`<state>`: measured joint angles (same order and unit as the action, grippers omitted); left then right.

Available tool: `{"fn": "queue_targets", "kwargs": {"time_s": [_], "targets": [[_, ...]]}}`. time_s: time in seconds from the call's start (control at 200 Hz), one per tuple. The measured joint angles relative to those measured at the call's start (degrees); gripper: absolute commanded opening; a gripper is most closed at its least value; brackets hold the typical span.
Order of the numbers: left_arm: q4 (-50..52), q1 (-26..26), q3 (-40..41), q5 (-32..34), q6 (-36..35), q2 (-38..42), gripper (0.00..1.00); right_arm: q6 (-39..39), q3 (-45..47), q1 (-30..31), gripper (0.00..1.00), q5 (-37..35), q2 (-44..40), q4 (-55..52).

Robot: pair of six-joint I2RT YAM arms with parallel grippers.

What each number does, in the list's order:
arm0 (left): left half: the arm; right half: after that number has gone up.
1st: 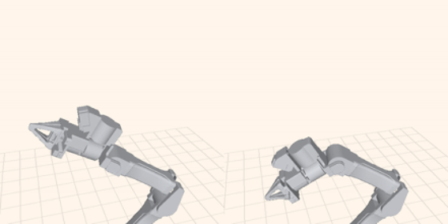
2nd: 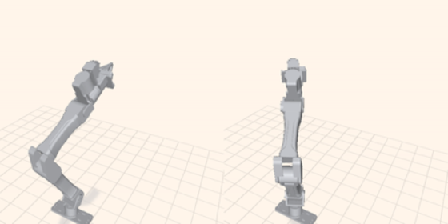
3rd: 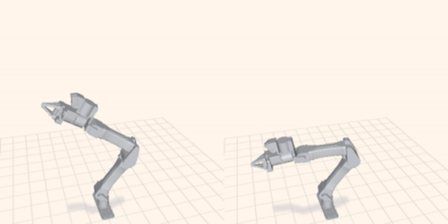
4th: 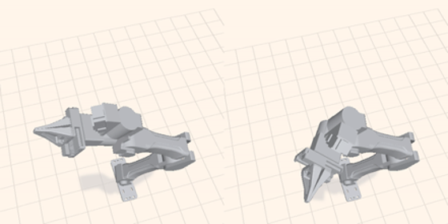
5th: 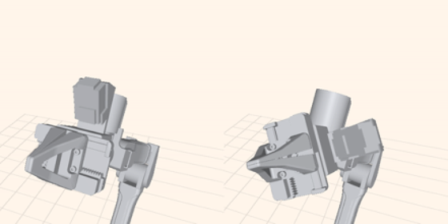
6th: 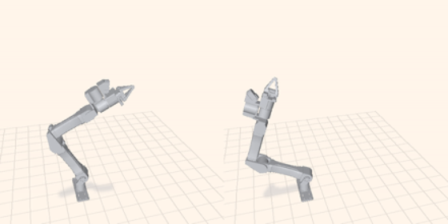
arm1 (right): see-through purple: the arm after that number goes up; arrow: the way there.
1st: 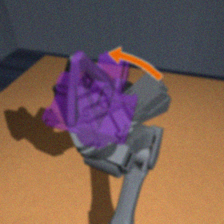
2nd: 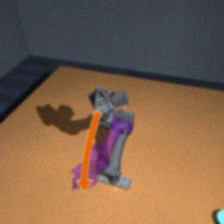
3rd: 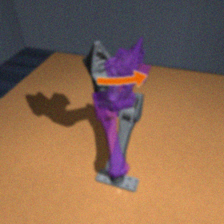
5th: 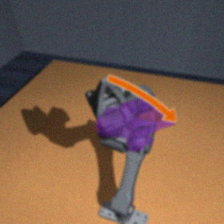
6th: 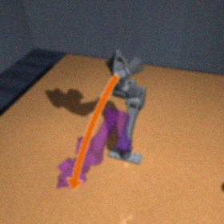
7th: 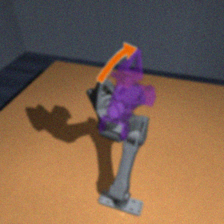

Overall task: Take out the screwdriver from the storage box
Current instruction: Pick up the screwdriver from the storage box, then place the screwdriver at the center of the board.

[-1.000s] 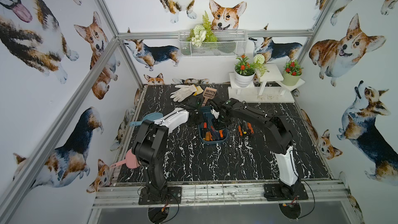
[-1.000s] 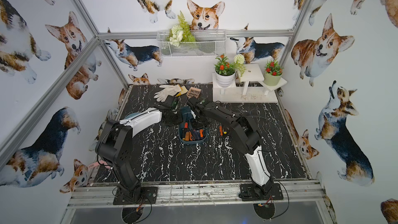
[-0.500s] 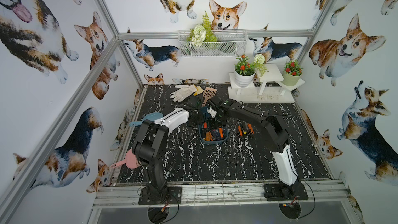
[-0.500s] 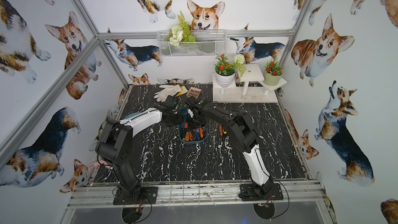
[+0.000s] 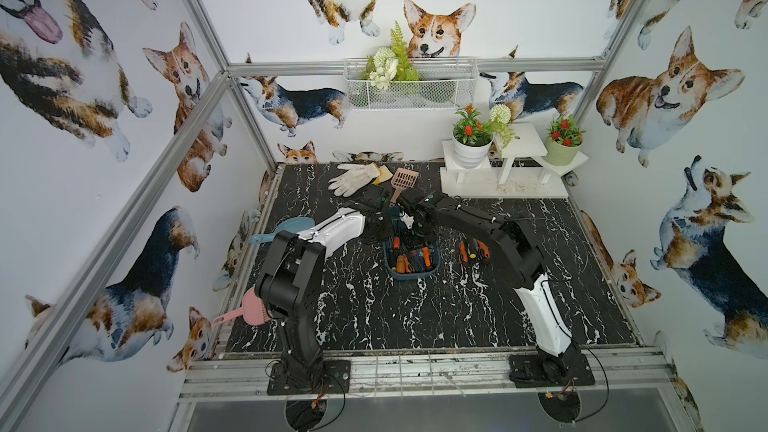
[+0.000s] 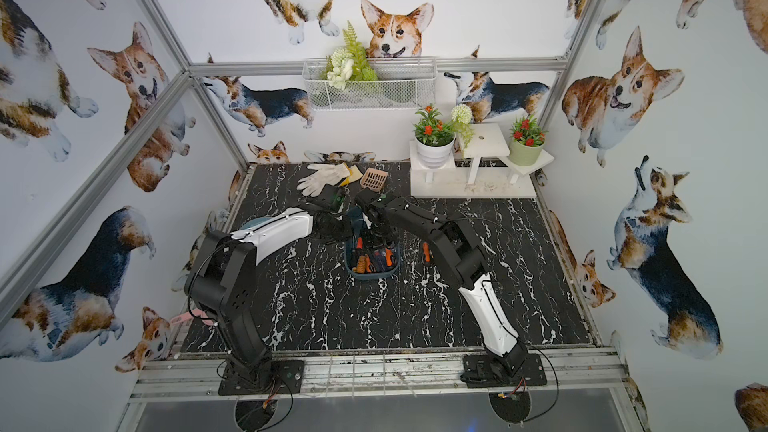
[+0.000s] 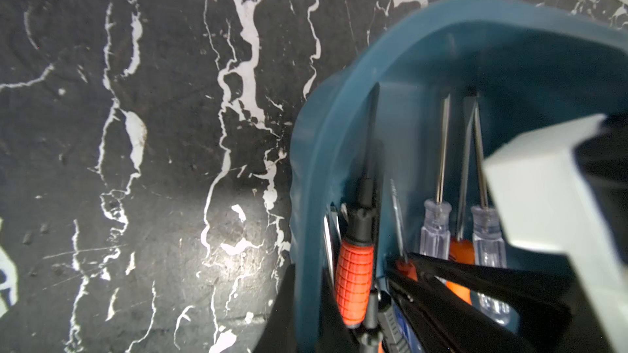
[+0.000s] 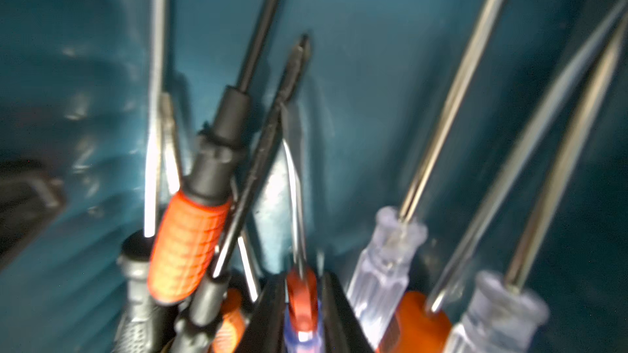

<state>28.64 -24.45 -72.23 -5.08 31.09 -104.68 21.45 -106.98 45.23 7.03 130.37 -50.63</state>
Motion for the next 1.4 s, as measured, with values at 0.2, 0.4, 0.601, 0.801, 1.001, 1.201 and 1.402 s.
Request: {"fn": "queue_targets", "kwargs": {"time_s": [0.2,0.4,0.601,0.801,1.001,1.201,1.402], "targets": [[0.0,0.0,-0.1,0.0,0.0,0.0,0.0,0.0,0.0,0.0,0.06,-0.9,-0.4,-1.1],[-0.2,0.0,-0.6,0.1,0.0,-0.2,0.0,0.0,1.0,0.0,0.0,-2.5,-3.9,-1.1],[-0.2,0.0,-0.7,0.3,0.0,-0.3,0.0,1.1,3.7,-0.8,0.0,-2.5,-8.0,0.1],[-0.2,0.0,-0.7,0.3,0.0,-0.3,0.0,2.6,6.1,-2.2,0.0,-2.5,-11.2,1.4],[-0.2,0.0,-0.6,0.3,0.0,-0.3,0.0,3.8,8.4,-3.6,0.0,-2.1,-15.0,2.9],[-0.4,0.0,-0.4,0.3,0.0,-0.4,0.0,4.2,10.9,-6.9,0.0,-2.2,-20.2,3.6],[-0.7,0.0,-0.1,0.3,0.0,-0.4,0.0,4.2,14.3,-11.1,0.0,-2.8,-25.1,3.5]]}}
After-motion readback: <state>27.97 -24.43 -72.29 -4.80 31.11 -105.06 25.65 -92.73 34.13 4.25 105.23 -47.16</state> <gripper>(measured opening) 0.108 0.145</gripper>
